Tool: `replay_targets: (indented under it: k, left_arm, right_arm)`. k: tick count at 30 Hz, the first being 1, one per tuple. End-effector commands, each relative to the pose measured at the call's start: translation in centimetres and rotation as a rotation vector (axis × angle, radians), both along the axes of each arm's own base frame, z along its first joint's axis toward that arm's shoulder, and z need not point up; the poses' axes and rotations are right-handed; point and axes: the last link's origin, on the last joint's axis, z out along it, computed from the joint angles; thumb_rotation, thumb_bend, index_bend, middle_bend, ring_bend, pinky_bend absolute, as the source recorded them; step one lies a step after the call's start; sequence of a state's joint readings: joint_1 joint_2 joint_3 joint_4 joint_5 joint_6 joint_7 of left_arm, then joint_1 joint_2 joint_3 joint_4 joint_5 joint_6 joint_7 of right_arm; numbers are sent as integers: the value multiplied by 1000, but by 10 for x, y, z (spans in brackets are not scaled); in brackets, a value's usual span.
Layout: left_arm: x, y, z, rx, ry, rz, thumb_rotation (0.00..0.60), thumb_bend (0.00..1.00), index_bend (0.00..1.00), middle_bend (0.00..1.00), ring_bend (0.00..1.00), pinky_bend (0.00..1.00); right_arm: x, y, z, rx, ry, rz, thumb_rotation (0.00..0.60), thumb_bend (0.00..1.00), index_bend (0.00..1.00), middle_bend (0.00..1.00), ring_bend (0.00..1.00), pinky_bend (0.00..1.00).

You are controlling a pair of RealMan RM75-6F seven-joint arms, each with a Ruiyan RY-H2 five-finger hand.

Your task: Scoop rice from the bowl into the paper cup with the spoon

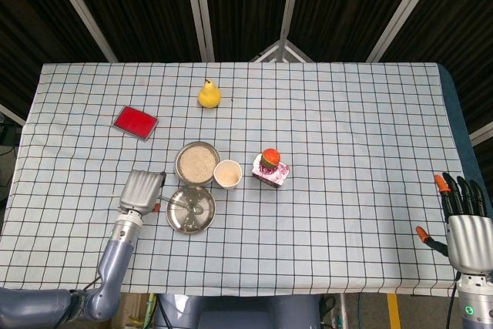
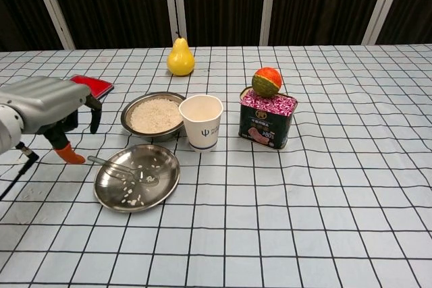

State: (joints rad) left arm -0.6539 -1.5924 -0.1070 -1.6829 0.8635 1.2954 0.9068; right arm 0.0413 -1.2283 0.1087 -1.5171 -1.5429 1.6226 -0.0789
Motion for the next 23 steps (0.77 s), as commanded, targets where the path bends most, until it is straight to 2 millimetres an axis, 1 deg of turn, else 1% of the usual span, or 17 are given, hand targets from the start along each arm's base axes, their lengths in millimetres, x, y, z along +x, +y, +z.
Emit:
replay_targets:
  k: [1,3,4,6,9,10,12,13,14,15,16,17,21,23]
  left_arm:
    - [-5,-4,23,41,-44,-13,600,131,441,974,999,1000]
    - [-10,-7,39,71,-63,-23,600,131,426,926,976,999]
    - [-14,-10,47,89,-76,-23,600,131,406,873,937,982]
    - [-21,-16,60,115,-98,-26,600,131,342,746,828,903]
    - [-39,-32,85,157,-121,-32,600,131,178,454,557,650]
    - [-44,-37,90,166,-128,-30,600,130,102,313,425,529]
    - [-57,-52,103,181,-153,-26,600,117,24,125,248,373]
    - [-62,-59,108,186,-162,-23,600,100,3,50,153,292]
    - [-68,-66,113,190,-171,-24,600,84,0,14,88,222]
    - [-74,-75,119,195,-178,-25,600,73,0,1,49,165]
    - [-80,-83,124,200,-177,-27,600,61,0,0,15,95]
    - [-85,-90,128,201,-171,-33,600,54,0,0,1,48]
    - [-105,-112,141,213,-144,-31,600,47,0,0,0,5]
    - [-110,-116,144,216,-144,-22,600,47,0,0,0,0]
  right_arm:
    - [0,0,0,1,1,-2,600,177,50,104,0,0]
    - [0,0,0,2,2,-4,600,177,50,104,0,0]
    - [0,0,0,2,2,-4,600,177,50,103,0,0]
    - [0,0,0,1,2,-4,600,176,50,104,0,0]
    - [0,0,0,3,3,-4,600,176,50,103,0,0]
    - [0,0,0,3,3,-4,600,176,50,103,0,0]
    - [0,-1,0,5,5,-4,600,177,50,104,0,0]
    - [0,-1,0,5,6,-4,600,176,50,104,0,0]
    - [0,-1,0,7,6,-5,600,176,50,104,0,0]
    - [0,-1,0,8,7,-5,600,176,50,104,0,0]
    - [0,-1,0,10,9,-7,600,176,50,104,0,0]
    - [0,-2,-1,13,11,-9,600,176,50,104,0,0]
    - [0,-3,-1,17,17,-15,600,177,50,103,0,0]
    - [0,-3,-1,18,18,-17,600,177,50,103,0,0]
